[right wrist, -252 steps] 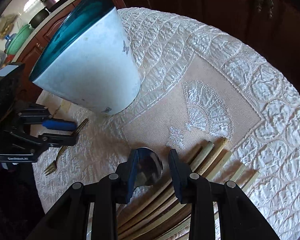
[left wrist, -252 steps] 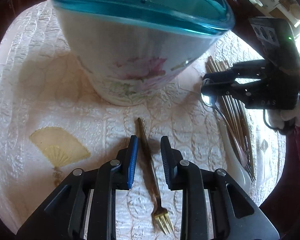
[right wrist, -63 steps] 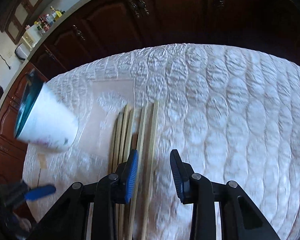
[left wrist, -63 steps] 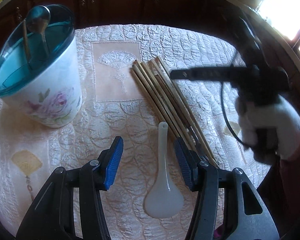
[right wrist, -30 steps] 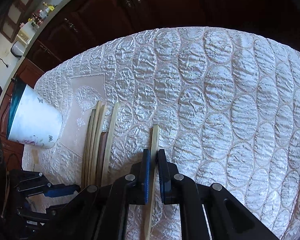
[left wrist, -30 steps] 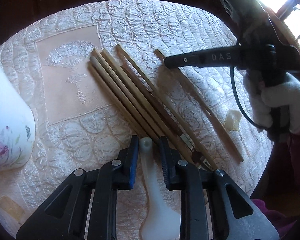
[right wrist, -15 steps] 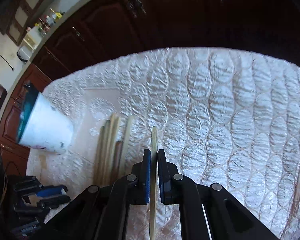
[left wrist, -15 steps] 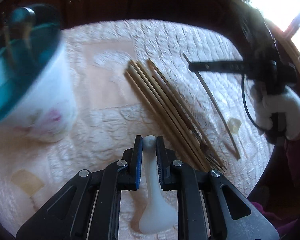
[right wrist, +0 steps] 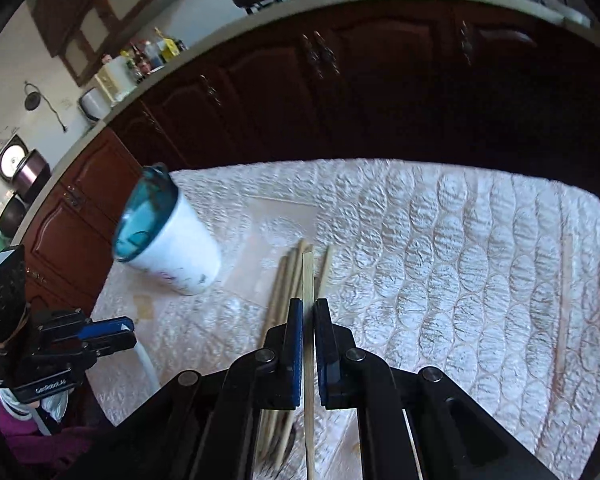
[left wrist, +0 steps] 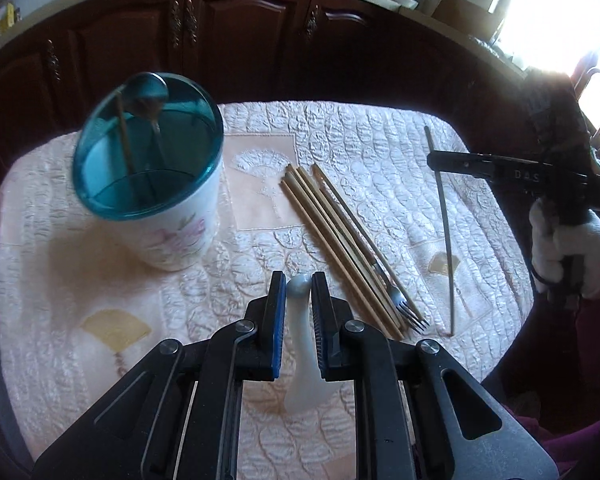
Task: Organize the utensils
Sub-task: 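Lift the chopstick with the right gripper while the left lifts the ceramic spoon toward the cup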
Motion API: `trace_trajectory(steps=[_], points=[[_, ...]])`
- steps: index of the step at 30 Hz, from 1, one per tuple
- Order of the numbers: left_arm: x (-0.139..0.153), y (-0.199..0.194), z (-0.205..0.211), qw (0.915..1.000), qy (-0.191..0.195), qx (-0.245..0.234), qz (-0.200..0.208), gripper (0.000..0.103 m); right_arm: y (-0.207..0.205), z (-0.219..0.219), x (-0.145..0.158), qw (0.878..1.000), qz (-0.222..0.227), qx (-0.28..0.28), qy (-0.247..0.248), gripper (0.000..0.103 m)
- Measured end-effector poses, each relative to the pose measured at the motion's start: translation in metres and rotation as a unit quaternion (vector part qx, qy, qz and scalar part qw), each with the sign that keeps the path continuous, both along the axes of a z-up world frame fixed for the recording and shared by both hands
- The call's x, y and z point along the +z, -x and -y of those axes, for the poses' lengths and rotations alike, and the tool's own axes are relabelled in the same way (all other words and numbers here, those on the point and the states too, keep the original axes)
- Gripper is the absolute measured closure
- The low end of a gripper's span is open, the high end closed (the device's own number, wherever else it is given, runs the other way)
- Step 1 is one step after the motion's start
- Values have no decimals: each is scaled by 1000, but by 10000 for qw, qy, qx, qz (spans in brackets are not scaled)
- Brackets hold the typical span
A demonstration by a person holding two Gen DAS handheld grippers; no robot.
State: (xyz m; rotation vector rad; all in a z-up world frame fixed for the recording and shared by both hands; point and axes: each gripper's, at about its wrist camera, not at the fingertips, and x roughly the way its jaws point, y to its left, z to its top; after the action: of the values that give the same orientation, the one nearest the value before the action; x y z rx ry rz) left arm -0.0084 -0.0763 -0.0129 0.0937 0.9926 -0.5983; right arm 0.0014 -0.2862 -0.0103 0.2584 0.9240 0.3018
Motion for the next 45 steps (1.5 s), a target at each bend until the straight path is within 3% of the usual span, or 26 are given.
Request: trace_trajectory(steps=[19, 33, 45], points=[[42, 25, -33, 9979, 177, 375, 503, 98, 41, -34, 78, 9951, 931, 258, 188, 98], [105, 21, -72, 9917, 489, 765, 914, 98, 26, -56, 129, 9880, 1485, 423, 18, 98], [128, 3, -105, 9846, 263, 1203, 1239, 98, -4, -89, 162, 9812, 1825, 604, -143, 98]])
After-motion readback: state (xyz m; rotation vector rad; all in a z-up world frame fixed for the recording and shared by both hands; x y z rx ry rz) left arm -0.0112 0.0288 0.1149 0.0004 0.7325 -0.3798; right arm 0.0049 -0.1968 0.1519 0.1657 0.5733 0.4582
